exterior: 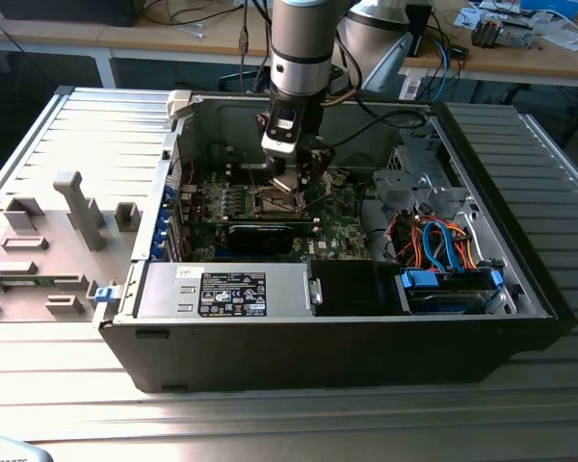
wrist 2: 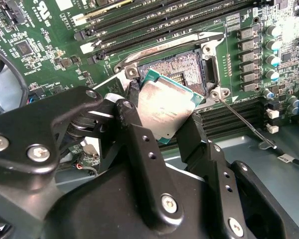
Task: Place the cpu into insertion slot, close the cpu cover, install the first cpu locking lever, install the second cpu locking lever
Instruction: 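Place the cpu into insertion slot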
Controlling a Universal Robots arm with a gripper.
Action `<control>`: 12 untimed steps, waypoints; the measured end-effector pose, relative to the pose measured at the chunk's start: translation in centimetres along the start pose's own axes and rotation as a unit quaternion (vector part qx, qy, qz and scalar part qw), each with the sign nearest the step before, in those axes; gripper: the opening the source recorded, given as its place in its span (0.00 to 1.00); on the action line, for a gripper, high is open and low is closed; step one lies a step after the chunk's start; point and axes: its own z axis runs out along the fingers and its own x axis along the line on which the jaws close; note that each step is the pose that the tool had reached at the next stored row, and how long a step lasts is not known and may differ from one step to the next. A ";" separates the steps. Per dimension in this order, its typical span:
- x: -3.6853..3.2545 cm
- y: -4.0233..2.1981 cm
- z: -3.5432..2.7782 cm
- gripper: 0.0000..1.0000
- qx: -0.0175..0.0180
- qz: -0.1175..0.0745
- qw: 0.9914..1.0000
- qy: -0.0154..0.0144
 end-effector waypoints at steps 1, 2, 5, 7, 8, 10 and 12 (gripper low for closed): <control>0.00 0.00 0.01 0.54 0.000 0.001 1.000 0.000; 0.00 0.00 0.01 0.54 0.000 0.002 1.000 0.000; 0.00 0.00 0.02 0.54 0.000 0.005 1.000 0.000; 0.00 0.00 0.04 0.54 0.000 0.009 1.000 0.000; 0.00 0.00 0.04 0.54 0.000 0.010 1.000 0.000; 0.00 0.00 0.05 0.54 0.000 0.012 1.000 0.000; 0.00 0.00 0.06 0.54 0.000 0.015 1.000 0.000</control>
